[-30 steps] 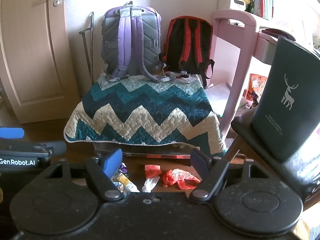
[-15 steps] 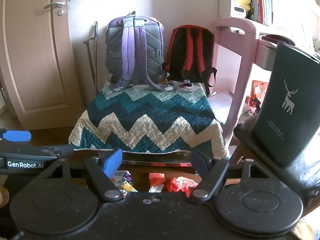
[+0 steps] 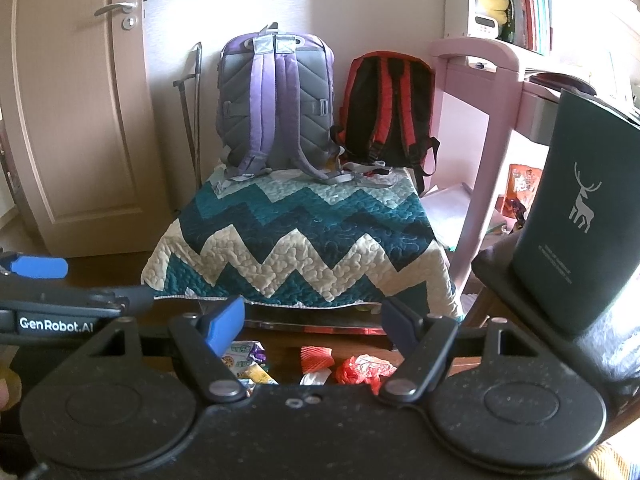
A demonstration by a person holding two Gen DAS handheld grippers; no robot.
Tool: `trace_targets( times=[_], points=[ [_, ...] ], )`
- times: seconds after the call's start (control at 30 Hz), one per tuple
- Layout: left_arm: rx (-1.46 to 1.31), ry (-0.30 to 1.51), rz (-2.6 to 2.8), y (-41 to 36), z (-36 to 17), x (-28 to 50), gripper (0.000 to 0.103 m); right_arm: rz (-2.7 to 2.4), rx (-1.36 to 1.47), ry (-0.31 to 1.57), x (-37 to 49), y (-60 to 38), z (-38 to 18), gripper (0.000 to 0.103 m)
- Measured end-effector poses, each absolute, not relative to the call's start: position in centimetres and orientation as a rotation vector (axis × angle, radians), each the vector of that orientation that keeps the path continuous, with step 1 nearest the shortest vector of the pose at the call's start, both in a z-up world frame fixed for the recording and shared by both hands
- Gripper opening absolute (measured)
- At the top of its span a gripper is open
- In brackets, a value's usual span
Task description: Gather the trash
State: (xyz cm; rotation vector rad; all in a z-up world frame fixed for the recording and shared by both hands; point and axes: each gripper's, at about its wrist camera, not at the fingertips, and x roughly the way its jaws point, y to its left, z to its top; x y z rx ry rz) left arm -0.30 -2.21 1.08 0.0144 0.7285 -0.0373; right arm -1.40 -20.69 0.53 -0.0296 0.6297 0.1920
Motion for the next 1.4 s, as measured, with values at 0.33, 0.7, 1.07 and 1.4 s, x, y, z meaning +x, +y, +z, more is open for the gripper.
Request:
trace_targets(
  times=[0.33,0.7,1.07,1.4],
  points=[
    [0.008,0.759,-0.066,-1.8,0.1,0.8,0.103,0.207,-0.042,0.652,-0.6,-20.7,0.1,0.075],
    [0.013,0.757,-0.044,0.1,-1.9,6.4,0.103,0.155,-0.017,0.691,5.5,-22.8,-2.6,0.075],
    [-0.049,0.87,0.054,4.5,-8.8,16.1,0.103,0.103,0.061,0.821,15.8,-25.4,-10.0,0.075],
    [-0.148,1.139,0.088,4.0,-20.4,22.3,0.103,0.023,0.191,1.038,26.1,-26.7,-21.1,0.075]
  ],
)
